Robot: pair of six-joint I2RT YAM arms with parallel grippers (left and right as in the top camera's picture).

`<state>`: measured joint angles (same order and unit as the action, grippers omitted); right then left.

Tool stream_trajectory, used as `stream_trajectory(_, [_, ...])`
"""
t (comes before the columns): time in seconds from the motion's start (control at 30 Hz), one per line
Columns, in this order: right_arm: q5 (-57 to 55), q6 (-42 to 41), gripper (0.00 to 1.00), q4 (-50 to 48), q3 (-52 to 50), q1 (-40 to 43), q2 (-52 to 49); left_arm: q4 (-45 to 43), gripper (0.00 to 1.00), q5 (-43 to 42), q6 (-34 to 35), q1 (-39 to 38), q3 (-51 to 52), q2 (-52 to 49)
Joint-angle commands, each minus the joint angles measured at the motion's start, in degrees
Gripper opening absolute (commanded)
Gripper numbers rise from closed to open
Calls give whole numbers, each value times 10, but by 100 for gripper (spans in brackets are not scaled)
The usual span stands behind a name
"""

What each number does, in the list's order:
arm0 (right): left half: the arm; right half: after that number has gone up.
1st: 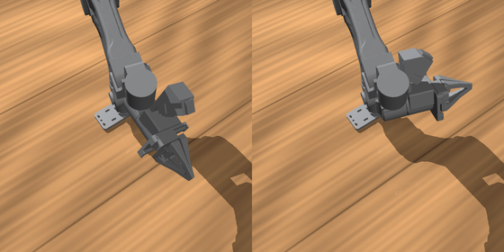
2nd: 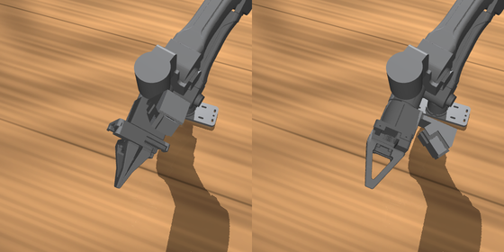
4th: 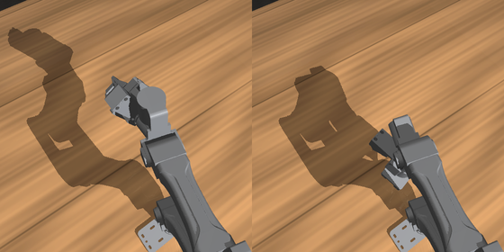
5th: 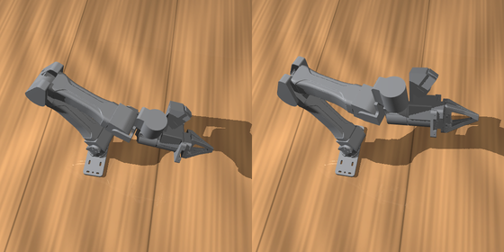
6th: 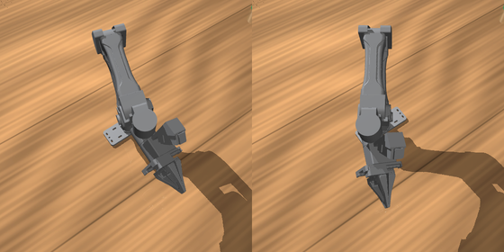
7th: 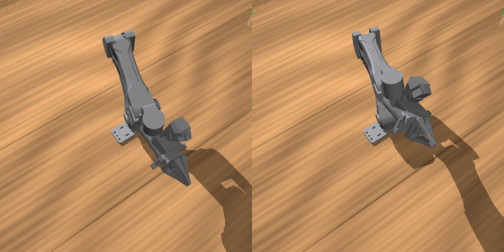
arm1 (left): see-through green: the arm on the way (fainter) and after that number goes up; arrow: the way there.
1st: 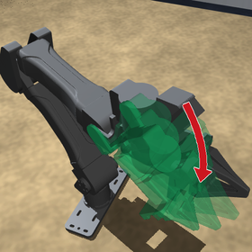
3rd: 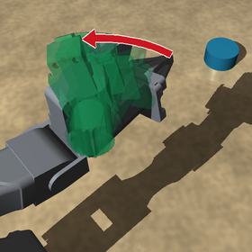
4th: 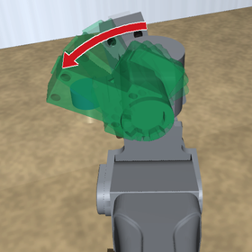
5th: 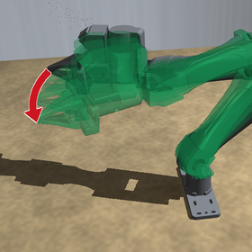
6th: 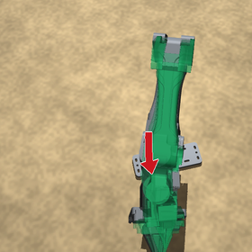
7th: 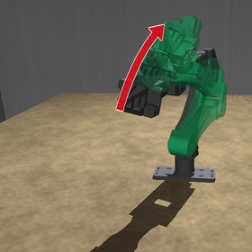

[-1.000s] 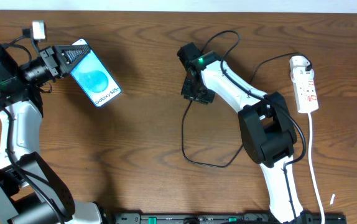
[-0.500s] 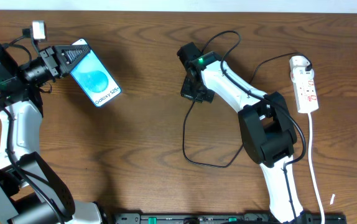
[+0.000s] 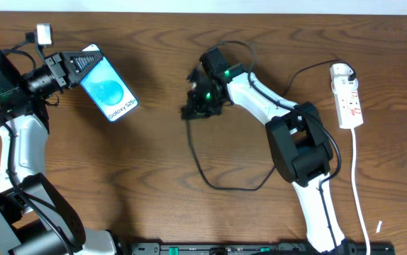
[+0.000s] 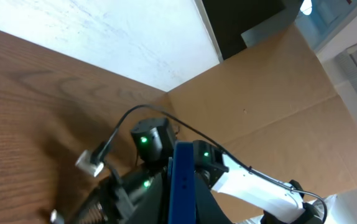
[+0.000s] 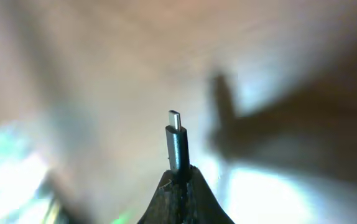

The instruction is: Plug charger to phone and switch on socket

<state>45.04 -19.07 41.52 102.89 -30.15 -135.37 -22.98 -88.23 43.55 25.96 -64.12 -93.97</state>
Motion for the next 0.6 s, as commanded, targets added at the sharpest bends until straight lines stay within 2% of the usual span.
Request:
stream_trajectory(0.0, [264, 134, 1, 5, -3, 2, -4, -5, 7, -11, 9, 3, 1, 11])
stream_trajectory(0.2, [417, 219, 1, 11, -3, 2, -4, -8, 7, 7, 29, 3, 1, 11])
stream_trajectory(0.43, [426, 256, 1, 11, -3, 0, -4, -111, 7, 29, 106, 3, 1, 11])
stream_trajectory(0.57, [409, 310, 1, 11, -3, -10, -4, -120, 8, 50, 132, 3, 1, 11])
